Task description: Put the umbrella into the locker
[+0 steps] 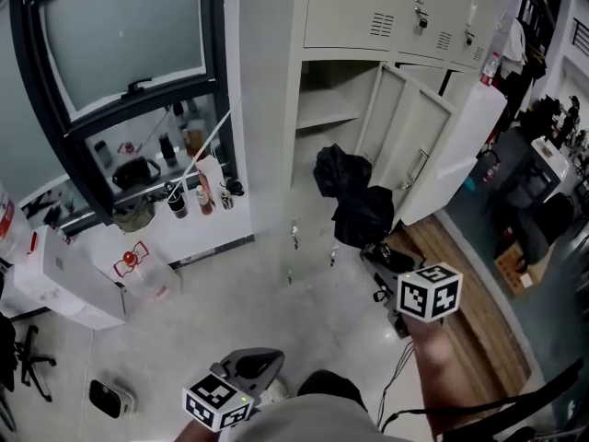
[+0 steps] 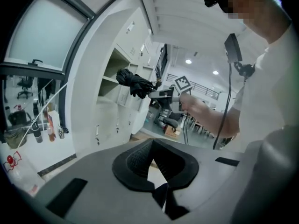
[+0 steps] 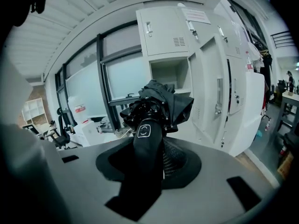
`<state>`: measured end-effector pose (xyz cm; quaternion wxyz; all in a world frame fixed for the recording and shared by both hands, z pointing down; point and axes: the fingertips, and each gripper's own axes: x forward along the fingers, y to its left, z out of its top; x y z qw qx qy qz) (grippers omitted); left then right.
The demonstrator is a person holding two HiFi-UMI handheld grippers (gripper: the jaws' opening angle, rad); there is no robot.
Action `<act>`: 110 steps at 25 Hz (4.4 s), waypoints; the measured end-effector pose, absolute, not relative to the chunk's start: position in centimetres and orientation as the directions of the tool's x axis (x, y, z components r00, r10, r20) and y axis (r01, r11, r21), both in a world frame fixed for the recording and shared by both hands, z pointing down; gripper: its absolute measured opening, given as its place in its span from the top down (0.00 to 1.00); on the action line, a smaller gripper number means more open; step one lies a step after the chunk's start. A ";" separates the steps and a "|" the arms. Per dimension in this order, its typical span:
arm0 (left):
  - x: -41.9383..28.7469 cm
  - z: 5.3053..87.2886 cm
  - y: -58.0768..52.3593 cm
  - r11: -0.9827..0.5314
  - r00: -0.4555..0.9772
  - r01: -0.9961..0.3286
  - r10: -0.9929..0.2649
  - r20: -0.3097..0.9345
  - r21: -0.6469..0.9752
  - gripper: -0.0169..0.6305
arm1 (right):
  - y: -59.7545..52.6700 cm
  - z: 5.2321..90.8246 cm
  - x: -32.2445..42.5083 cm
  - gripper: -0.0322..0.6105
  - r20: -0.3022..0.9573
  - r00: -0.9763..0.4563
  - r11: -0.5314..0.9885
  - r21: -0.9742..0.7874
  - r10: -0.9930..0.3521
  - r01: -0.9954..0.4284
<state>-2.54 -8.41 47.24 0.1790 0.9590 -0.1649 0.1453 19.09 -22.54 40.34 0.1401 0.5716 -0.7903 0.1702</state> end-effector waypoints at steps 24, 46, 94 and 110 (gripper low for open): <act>0.9 43.4 -26.2 -0.781 0.837 -0.543 -0.471 0.278 0.309 0.96 | -56.7 33.7 22.0 0.72 0.402 -0.334 0.363 -0.004 -0.853 -0.932; 3.4 43.8 -33.2 -0.696 0.767 -0.642 -0.586 0.261 0.322 0.96 | -68.6 34.6 21.0 0.72 0.477 -0.381 0.435 0.003 -0.792 -0.900; -4.3 45.0 -15.6 -0.863 0.909 -0.389 -0.304 0.284 0.323 0.96 | -34.4 40.7 16.5 0.89 0.445 -0.254 0.295 0.024 -0.859 -0.955; -5.2 46.2 -12.5 -0.867 0.913 -0.373 -0.277 0.300 0.331 0.96 | -23.5 46.8 8.6 0.92 0.479 -0.405 0.434 -0.056 -0.778 -0.899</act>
